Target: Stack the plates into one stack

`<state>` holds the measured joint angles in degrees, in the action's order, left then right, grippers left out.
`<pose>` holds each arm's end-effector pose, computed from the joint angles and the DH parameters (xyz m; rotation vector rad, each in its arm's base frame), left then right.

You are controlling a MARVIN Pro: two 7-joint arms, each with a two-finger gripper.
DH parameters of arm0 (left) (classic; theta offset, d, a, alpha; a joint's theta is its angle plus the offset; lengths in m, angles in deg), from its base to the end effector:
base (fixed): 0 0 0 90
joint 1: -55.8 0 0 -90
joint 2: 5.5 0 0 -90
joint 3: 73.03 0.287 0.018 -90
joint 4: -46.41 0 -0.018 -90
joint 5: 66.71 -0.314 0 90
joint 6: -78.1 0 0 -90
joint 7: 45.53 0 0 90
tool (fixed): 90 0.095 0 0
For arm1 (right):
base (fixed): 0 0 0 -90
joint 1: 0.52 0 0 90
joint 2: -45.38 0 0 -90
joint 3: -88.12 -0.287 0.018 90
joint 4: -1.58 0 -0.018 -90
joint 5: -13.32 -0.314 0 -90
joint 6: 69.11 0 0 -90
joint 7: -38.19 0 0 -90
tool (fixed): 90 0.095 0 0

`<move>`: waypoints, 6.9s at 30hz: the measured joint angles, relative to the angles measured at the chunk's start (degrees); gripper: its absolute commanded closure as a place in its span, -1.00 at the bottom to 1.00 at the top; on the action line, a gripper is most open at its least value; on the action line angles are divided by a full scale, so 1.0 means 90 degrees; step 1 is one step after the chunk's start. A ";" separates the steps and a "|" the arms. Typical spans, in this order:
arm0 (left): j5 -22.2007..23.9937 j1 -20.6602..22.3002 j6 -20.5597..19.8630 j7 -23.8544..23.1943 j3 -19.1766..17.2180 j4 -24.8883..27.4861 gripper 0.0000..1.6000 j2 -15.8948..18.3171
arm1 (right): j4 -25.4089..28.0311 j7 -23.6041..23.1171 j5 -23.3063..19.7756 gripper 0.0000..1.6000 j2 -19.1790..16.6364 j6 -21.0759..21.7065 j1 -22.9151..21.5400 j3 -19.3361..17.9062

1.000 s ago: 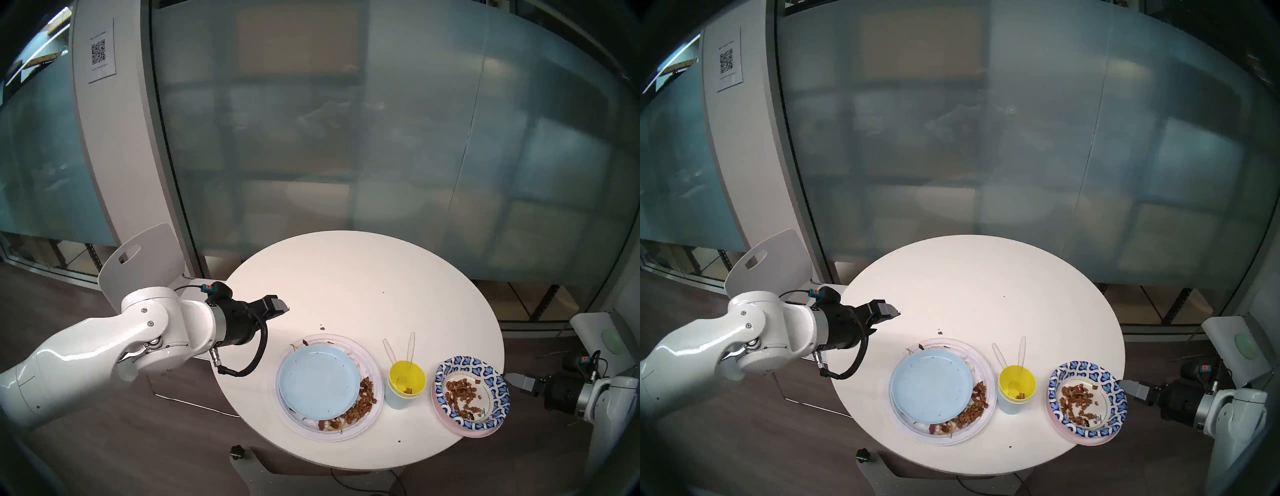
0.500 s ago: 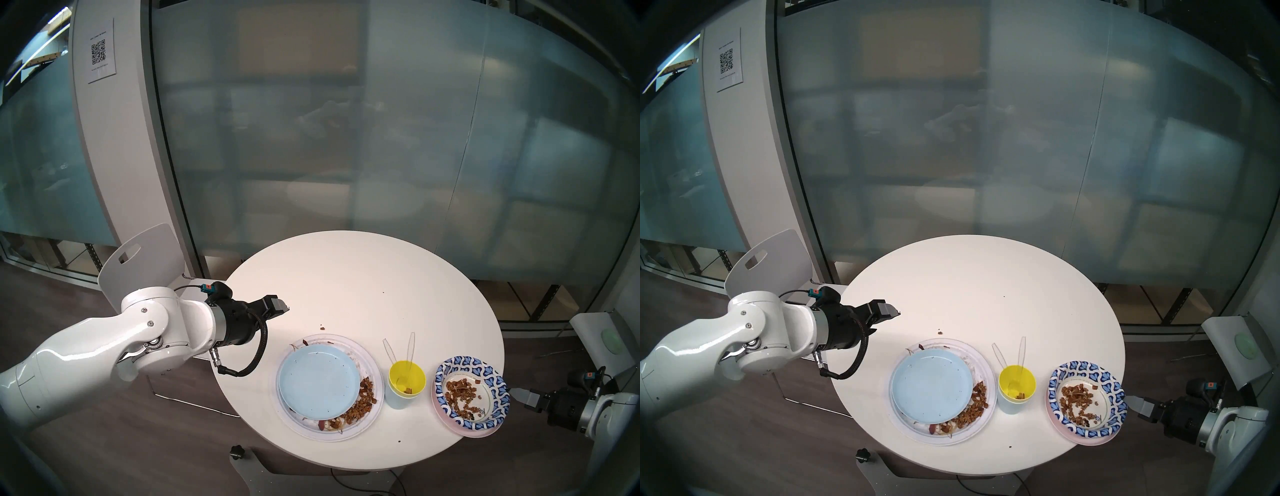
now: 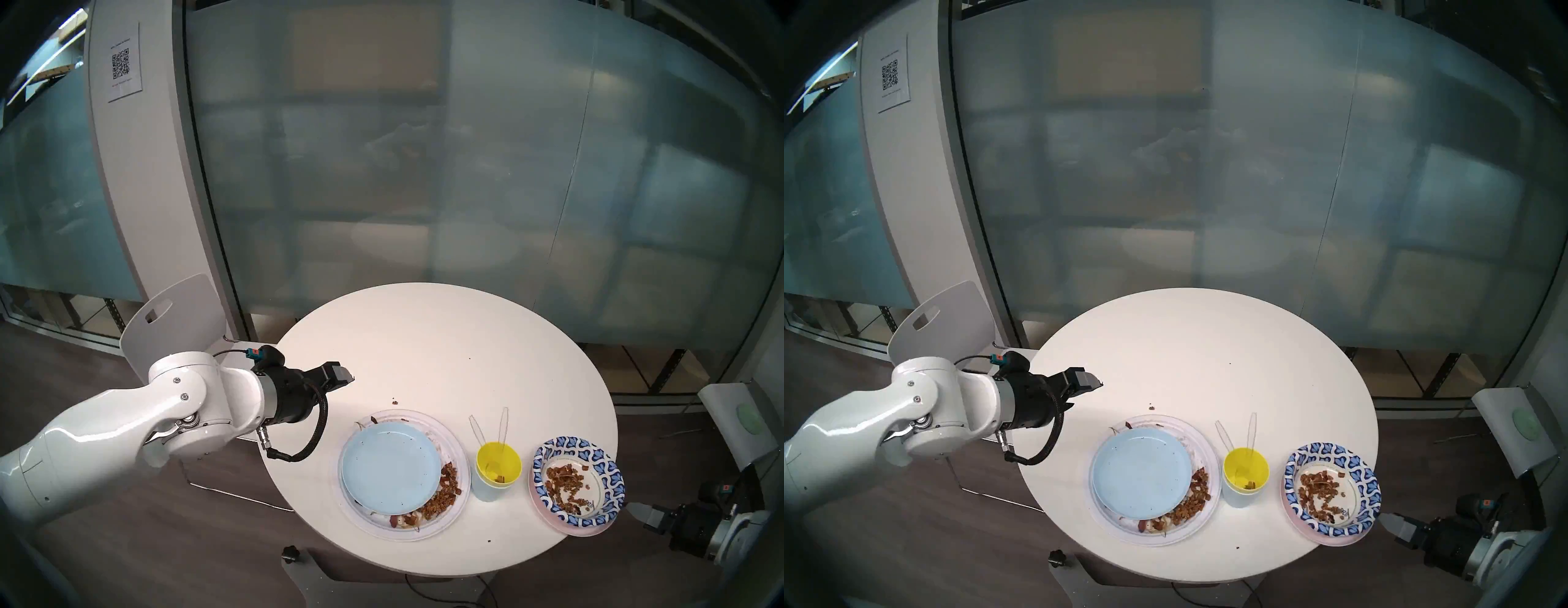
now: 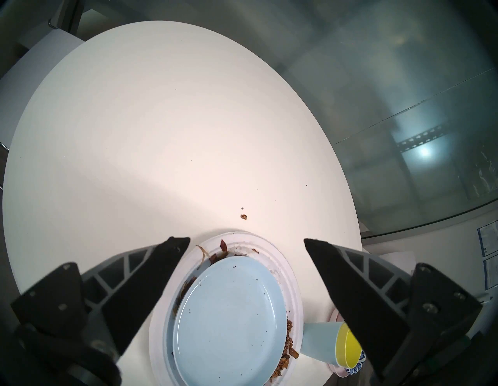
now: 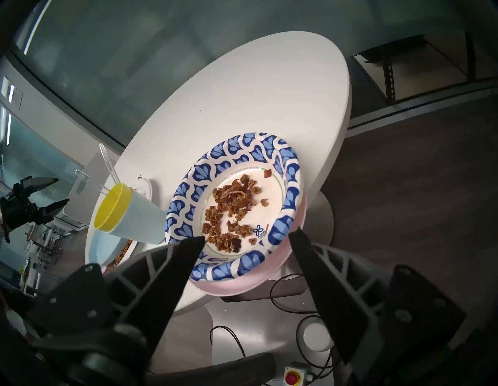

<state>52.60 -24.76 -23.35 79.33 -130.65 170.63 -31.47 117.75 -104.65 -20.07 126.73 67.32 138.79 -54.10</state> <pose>0.3326 0.0012 -0.2089 2.3267 0.4108 0.8116 0.0992 -0.2349 -0.2793 -2.3989 0.3482 -1.0875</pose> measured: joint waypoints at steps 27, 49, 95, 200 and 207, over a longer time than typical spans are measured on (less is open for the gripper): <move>0.0008 0.0019 0.0014 -0.0007 0.0023 0.0000 -1.00 0.0014 | -0.0812 0.0152 0.0095 -0.30 0.0092 -0.0285 -0.0270 0.0342; 0.0014 0.0034 0.0025 -0.0013 0.0045 0.0000 -1.00 0.0025 | -0.1429 0.0326 0.0082 -0.37 -0.0195 -0.0410 -0.0940 0.0715; 0.0026 0.0063 0.0046 -0.0024 0.0083 0.0001 -1.00 0.0046 | -0.1936 0.0478 0.0114 -0.38 -0.0343 -0.0508 -0.1559 0.1185; 0.0053 0.0137 0.0090 -0.0043 0.0174 0.0001 -1.00 0.0086 | -0.1693 0.0346 -0.0554 1.00 -0.1948 0.0960 -0.2144 0.0451; 0.0056 0.0143 0.0092 -0.0044 0.0178 0.0001 -1.00 0.0088 | -0.1479 0.0365 -0.0861 1.00 -0.1980 0.0966 -0.2141 0.0389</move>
<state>53.10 -23.48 -22.52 78.94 -129.04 170.64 -30.68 104.44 -101.36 -27.82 108.91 76.01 119.52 -50.59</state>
